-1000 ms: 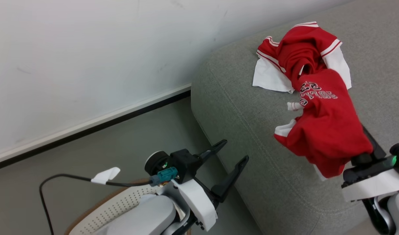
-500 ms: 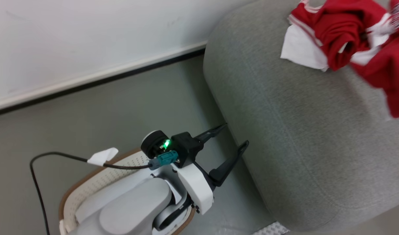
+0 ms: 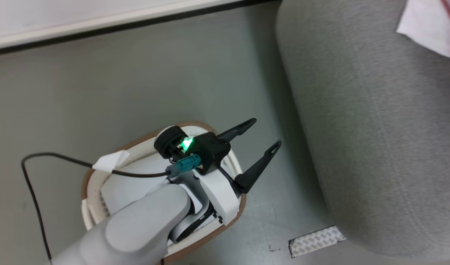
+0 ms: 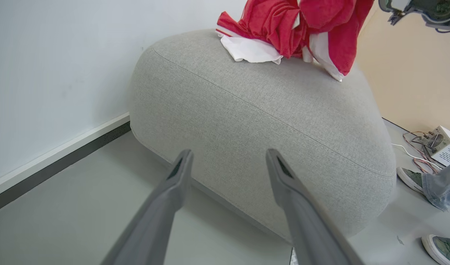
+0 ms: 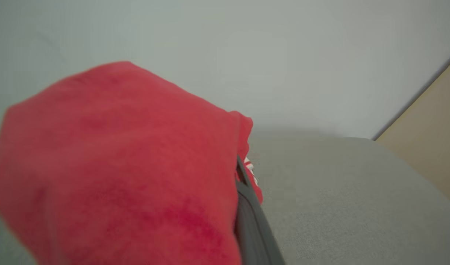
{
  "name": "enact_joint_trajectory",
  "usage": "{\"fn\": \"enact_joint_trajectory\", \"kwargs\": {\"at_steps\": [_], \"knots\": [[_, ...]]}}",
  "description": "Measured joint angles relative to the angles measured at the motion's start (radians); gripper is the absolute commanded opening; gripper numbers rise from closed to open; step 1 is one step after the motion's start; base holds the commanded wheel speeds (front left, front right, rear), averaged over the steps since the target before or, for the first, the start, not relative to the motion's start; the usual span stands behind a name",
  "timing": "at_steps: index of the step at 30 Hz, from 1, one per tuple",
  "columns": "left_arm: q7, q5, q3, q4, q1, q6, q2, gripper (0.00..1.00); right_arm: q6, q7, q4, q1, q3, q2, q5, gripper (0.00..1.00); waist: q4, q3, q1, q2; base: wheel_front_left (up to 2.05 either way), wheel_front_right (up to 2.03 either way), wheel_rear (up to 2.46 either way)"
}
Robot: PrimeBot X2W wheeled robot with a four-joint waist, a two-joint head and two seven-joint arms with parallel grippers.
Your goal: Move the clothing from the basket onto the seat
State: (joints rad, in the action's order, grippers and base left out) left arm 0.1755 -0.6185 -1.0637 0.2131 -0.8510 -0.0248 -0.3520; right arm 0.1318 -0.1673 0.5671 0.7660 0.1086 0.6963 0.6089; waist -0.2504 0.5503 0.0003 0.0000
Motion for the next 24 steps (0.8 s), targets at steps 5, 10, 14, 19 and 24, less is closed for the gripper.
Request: {"fn": "enact_joint_trajectory", "kwargs": {"at_steps": [5,10,14,19,24], "knots": [[-0.001,0.002,-0.002,0.000,-0.012,-0.004,0.003,1.00,0.000,0.120,0.096,0.064,0.063,0.042,0.041,0.00,0.039,0.042,-0.0001,0.0000,0.00,0.00,0.00],[0.012,0.002,-0.003,0.018,-0.012,-0.004,0.009,1.00,0.000,0.322,0.173,0.086,0.148,0.057,0.123,0.00,0.070,0.060,-0.0001,0.0000,0.00,0.00,0.00],[0.030,0.001,-0.001,0.042,-0.011,-0.001,0.028,1.00,0.000,0.371,0.200,0.103,0.191,0.076,0.150,0.89,0.082,0.043,-0.0002,0.0000,0.00,0.00,0.00],[0.048,-0.007,0.006,0.071,-0.005,0.003,0.038,1.00,0.000,0.381,0.209,0.112,0.250,0.113,0.167,1.00,0.088,0.010,-0.0002,0.0000,0.00,0.00,0.00],[0.065,-0.024,0.012,0.106,0.026,0.007,0.048,1.00,0.000,0.401,0.209,0.111,0.317,0.128,0.176,1.00,0.079,-0.041,-0.0002,0.0000,0.00,0.00,0.00]]}}
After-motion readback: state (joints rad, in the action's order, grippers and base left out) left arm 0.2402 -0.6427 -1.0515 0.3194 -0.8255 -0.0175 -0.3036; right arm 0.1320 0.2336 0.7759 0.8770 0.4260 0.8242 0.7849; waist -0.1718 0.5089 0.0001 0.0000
